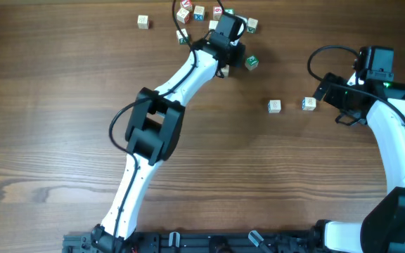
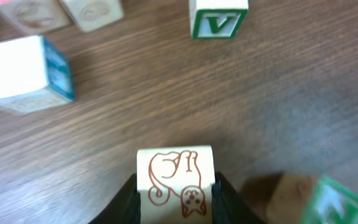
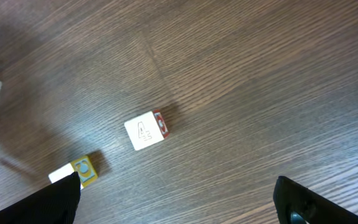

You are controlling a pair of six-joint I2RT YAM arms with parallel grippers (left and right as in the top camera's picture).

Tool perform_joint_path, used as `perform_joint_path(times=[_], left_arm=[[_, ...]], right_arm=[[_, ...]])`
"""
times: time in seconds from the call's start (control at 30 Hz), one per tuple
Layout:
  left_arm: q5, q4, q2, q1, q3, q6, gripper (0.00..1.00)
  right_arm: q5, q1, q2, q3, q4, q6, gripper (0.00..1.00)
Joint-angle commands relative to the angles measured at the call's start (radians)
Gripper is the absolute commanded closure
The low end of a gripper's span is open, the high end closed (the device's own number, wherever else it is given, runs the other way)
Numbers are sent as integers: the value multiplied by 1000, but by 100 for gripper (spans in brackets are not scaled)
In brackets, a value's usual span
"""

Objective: Form a horizontal line
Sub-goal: 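Place the animal block left of the 3 block in the row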

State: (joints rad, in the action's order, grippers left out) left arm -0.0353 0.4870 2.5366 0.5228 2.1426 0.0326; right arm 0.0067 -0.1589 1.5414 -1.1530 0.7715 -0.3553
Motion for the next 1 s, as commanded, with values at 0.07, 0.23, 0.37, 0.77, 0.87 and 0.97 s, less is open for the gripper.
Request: perform_joint_path(times=[0.07,0.23,0.37,0.77,0.87,0.97], left_arm=[[-79,224,-274,-6,18,178,88],[-76,516,-362,3,18,404,92],[-40,640,-346,29,-10,525,96],[102,168,-337,225,-414,702,87],[99,79,-337,260,-483,722,87],[55,51,-337,279,-521,764,86]], right_arm=[[-16,-3,6,-5,5,-11,0],[-13,-3,6,-5,7,-10,0],[47,-4,6,-5,3,-11,1],[93,-5,6,-5,11,-13,0],[95,-5,6,-5,16,-14,0],[94,-5,6,-5,16,-14,0]])
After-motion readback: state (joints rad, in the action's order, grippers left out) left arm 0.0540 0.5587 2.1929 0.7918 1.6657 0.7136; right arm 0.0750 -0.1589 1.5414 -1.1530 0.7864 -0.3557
